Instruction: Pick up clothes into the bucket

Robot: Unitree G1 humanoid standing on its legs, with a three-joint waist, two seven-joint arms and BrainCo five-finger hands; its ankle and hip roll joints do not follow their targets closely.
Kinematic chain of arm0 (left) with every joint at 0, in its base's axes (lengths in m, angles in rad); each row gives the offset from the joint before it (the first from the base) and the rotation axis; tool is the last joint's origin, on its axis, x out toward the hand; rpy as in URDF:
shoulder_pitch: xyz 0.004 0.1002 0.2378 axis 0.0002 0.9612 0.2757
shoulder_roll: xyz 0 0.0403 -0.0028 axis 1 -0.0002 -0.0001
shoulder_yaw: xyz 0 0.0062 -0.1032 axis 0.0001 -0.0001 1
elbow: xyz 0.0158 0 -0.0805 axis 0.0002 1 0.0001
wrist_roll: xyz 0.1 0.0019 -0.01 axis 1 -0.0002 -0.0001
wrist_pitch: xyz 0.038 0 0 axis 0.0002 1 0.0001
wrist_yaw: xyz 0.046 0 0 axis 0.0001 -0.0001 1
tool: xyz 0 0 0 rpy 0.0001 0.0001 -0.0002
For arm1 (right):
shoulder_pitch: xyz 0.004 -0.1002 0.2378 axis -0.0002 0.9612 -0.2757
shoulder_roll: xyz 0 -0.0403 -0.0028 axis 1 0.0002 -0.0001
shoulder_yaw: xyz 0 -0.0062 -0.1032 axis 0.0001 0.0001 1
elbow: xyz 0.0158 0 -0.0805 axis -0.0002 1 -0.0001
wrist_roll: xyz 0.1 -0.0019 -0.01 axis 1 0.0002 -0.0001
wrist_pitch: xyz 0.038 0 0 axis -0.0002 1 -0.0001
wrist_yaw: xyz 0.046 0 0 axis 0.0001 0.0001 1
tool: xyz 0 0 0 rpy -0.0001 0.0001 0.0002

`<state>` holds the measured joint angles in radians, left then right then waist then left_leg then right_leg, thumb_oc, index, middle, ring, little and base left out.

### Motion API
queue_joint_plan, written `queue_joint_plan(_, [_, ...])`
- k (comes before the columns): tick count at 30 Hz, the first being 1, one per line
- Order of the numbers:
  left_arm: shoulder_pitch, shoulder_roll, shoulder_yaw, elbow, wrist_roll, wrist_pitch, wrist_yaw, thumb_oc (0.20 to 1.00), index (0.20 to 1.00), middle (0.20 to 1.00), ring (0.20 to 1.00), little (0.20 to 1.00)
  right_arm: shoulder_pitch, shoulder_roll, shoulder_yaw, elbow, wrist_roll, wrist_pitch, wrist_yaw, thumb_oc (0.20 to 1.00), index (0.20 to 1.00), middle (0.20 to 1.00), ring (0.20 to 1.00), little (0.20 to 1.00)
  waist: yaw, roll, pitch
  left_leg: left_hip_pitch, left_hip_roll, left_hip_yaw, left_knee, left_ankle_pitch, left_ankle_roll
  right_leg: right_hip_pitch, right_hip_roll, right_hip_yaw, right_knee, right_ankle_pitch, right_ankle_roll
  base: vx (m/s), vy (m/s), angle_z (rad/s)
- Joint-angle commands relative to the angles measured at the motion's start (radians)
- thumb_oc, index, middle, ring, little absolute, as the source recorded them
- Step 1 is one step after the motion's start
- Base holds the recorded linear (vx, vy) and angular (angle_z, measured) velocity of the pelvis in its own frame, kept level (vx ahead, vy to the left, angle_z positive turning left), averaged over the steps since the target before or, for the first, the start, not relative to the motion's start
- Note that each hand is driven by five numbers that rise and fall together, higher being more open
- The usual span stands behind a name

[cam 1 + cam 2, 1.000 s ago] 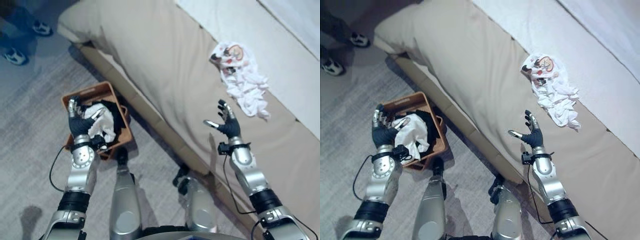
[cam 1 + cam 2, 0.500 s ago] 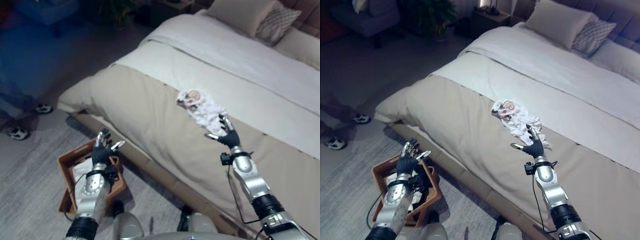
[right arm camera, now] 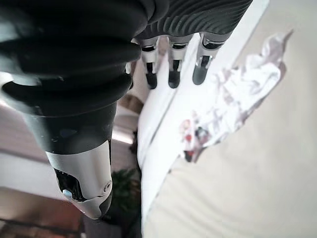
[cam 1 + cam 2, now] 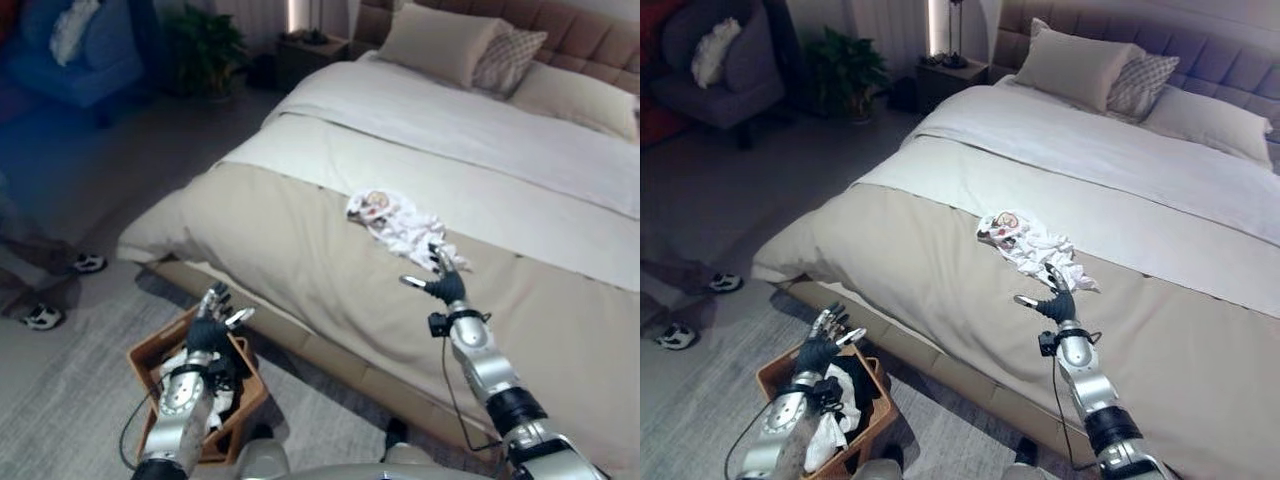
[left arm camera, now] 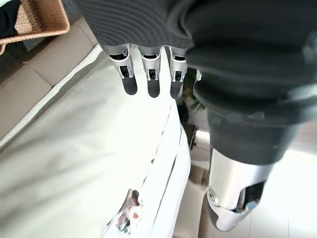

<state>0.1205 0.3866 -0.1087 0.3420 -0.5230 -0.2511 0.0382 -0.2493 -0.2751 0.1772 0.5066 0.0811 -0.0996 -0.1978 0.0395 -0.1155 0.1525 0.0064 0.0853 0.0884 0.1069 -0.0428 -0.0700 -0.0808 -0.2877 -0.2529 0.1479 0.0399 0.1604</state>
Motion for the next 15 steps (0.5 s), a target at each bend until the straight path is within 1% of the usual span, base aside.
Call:
queue_joint_plan(1, [-0.014, -0.022, 0.012, -0.052, 0.04, -0.04, -0.01, 1.0, 1.0, 1.0, 1.0, 1.0, -0.123, -0.044, 0.011, -0.025, 0.011, -0.025, 0.014, 1.0, 1.0, 1.0, 1.0, 1.0, -0.01, 0.029, 0.035, -0.036, -0.025, -0.041, -0.02, 0.035, 0.028, 0.135, -0.03, 0.002, 0.016, 0.055, 0.092, 0.06, 0.026, -0.22])
queue_joint_plan(2, [-0.016, -0.022, 0.013, -0.054, 0.043, -0.039, -0.005, 1.0, 1.0, 1.0, 1.0, 1.0, -0.127, -0.04, 0.017, -0.027, 0.014, -0.024, 0.017, 1.0, 1.0, 1.0, 1.0, 1.0, -0.009, 0.03, 0.038, -0.026, -0.024, -0.036, -0.016, 0.03, 0.033, 0.133, -0.03, 0.003, 0.037, 0.053, 0.091, 0.07, 0.016, -0.22])
queue_joint_plan(4, [-0.014, -0.022, 0.021, -0.055, 0.035, -0.038, 0.001, 1.0, 1.0, 1.0, 1.0, 1.0, -0.142, -0.034, 0.032, -0.034, 0.016, -0.022, 0.026, 1.0, 1.0, 1.0, 1.0, 1.0, -0.004, 0.034, 0.047, -0.012, -0.012, -0.023, -0.011, 0.024, 0.034, 0.122, -0.031, -0.017, 0.063, 0.052, 0.089, 0.0, -0.03, -0.25])
queue_joint_plan(5, [-0.012, -0.025, 0.027, -0.057, 0.023, -0.038, 0.004, 1.0, 1.0, 1.0, 1.0, 1.0, -0.154, -0.028, 0.048, -0.035, 0.014, -0.02, 0.034, 1.0, 1.0, 1.0, 1.0, 1.0, 0.004, 0.035, 0.051, -0.005, -0.002, -0.012, -0.01, 0.023, 0.032, 0.114, -0.037, -0.055, 0.071, 0.051, 0.087, -0.01, -0.035, -0.34])
queue_joint_plan(6, [-0.012, -0.025, 0.027, -0.057, 0.023, -0.038, 0.004, 1.0, 1.0, 1.0, 1.0, 1.0, -0.155, -0.028, 0.048, -0.035, 0.014, -0.02, 0.034, 1.0, 1.0, 1.0, 1.0, 1.0, 0.004, 0.035, 0.052, -0.004, -0.002, -0.011, -0.011, 0.023, 0.031, 0.115, -0.037, -0.055, 0.072, 0.051, 0.086, -0.05, -0.097, -0.37])
queue_joint_plan(7, [-0.007, -0.035, 0.036, -0.054, 0.007, -0.038, 0.003, 1.0, 1.0, 1.0, 1.0, 1.0, -0.161, -0.03, 0.065, -0.042, 0.014, -0.014, 0.048, 1.0, 1.0, 1.0, 1.0, 1.0, 0.007, 0.034, 0.056, -0.005, 0.01, -0.002, -0.004, 0.022, 0.021, 0.116, -0.032, -0.074, 0.057, 0.036, 0.083, -0.05, -0.137, -0.47])
queue_joint_plan(9, [-0.003, -0.038, 0.044, -0.049, -0.004, -0.04, 0.0, 1.0, 1.0, 1.0, 1.0, 1.0, -0.165, -0.034, 0.081, -0.053, 0.016, -0.013, 0.063, 1.0, 1.0, 1.0, 1.0, 1.0, 0.012, 0.031, 0.055, -0.021, 0.039, -0.007, 0.03, 0.026, 0.0, 0.135, 0.0, -0.079, 0.024, -0.021, 0.059, -0.04, -0.175, -0.29])
queue_joint_plan(10, [-0.003, -0.038, 0.044, -0.049, -0.004, -0.04, 0.0, 1.0, 1.0, 1.0, 1.0, 1.0, -0.165, -0.034, 0.082, -0.053, 0.016, -0.013, 0.063, 1.0, 1.0, 1.0, 1.0, 1.0, 0.011, 0.032, 0.055, -0.023, 0.041, -0.008, 0.033, 0.024, -0.001, 0.136, 0.002, -0.081, 0.023, -0.021, 0.058, -0.05, -0.259, -0.17])
queue_joint_plan(11, [0.011, -0.04, 0.051, -0.061, -0.029, -0.035, -0.012, 1.0, 1.0, 1.0, 1.0, 1.0, -0.161, -0.04, 0.099, -0.07, 0.025, -0.016, 0.064, 1.0, 1.0, 1.0, 1.0, 1.0, 0.023, 0.029, 0.066, -0.09, 0.08, -0.042, 0.163, 0.072, -0.033, 0.169, 0.059, -0.08, -0.022, -0.06, 0.013, -0.07, -0.278, -0.18])
queue_joint_plan(12, [0.023, -0.045, 0.057, -0.065, -0.051, -0.031, -0.016, 1.0, 1.0, 1.0, 1.0, 1.0, -0.162, -0.041, 0.109, -0.08, 0.033, -0.021, 0.064, 1.0, 1.0, 1.0, 1.0, 1.0, 0.039, 0.028, 0.078, -0.127, 0.094, -0.068, 0.238, 0.136, -0.047, 0.184, 0.086, -0.078, -0.036, -0.075, -0.012, -0.14, -0.357, -0.11])
queue_joint_plan(13, [0.028, -0.052, 0.061, -0.069, -0.068, -0.029, -0.015, 1.0, 1.0, 1.0, 1.0, 1.0, -0.162, -0.042, 0.122, -0.093, 0.044, -0.021, 0.062, 1.0, 1.0, 1.0, 1.0, 1.0, 0.058, 0.034, 0.103, -0.18, 0.094, -0.131, 0.334, 0.185, -0.059, 0.2, 0.111, -0.073, -0.041, -0.088, -0.032, -0.13, -0.218, -0.1])
queue_joint_plan(14, [0.026, -0.056, 0.058, -0.066, -0.073, -0.03, -0.013, 1.0, 1.0, 1.0, 1.0, 1.0, -0.167, -0.041, 0.128, -0.096, 0.055, -0.022, 0.062, 1.0, 1.0, 1.0, 1.0, 1.0, 0.066, 0.034, 0.115, -0.208, 0.066, -0.186, 0.368, 0.217, -0.066, 0.2, 0.117, -0.071, -0.042, -0.09, -0.041, -0.09, -0.158, -0.23])
queue_joint_plan(15, [0.028, -0.06, 0.055, -0.061, -0.07, -0.025, -0.008, 1.0, 1.0, 1.0, 1.0, 1.0, -0.165, -0.044, 0.128, -0.101, 0.057, -0.022, 0.063, 1.0, 1.0, 1.0, 1.0, 1.0, 0.067, 0.032, 0.117, -0.231, 0.067, -0.194, 0.353, 0.222, -0.065, 0.208, 0.12, -0.073, -0.046, -0.098, -0.039, -0.03, -0.076, -0.59])
